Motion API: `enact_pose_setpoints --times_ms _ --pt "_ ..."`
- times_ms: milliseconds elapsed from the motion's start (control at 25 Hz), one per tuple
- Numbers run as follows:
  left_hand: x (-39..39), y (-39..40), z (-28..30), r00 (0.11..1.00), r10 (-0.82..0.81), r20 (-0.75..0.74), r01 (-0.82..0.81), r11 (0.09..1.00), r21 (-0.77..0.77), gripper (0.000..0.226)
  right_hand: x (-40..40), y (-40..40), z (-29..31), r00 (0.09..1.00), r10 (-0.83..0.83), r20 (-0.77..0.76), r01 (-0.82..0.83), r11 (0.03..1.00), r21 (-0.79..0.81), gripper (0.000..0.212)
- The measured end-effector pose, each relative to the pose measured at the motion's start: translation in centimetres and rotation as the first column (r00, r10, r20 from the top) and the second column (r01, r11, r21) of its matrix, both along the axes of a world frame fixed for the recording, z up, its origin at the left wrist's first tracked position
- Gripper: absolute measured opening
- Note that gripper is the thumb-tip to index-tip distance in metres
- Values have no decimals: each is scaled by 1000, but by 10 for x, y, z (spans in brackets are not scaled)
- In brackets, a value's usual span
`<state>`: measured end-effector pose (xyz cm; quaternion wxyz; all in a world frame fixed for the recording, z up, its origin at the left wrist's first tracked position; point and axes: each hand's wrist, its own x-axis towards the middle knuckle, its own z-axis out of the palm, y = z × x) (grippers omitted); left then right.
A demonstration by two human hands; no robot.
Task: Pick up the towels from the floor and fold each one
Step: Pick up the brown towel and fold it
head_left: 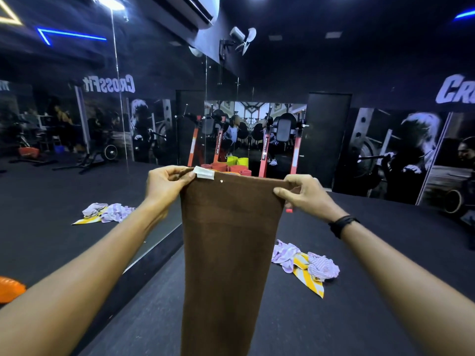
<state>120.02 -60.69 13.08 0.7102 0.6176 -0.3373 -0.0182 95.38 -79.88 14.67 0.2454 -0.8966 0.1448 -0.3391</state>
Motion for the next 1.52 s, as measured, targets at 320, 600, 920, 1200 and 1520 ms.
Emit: enact_pose_setpoints --times_ms 320,600,920,1200,1520 --pt "8 8 4 967 -208 147 134 906 402 16 -16 -19 -4 999 -11 41 0 963 270 17" --pt "-15 -19 56 906 -422 -24 421 906 -46 21 -31 -31 64 974 64 219 -163 867 471 34" --pt "-22 -23 10 824 -486 -291 566 699 436 30 -24 -36 -14 998 68 -19 -34 702 711 35" --pt "-27 -27 8 824 -357 -441 526 772 358 25 -27 -29 -9 998 26 -55 26 637 771 15" --pt "-11 -9 -25 835 -496 -240 533 619 576 30 -35 -31 -56 967 164 -198 41 663 747 75"
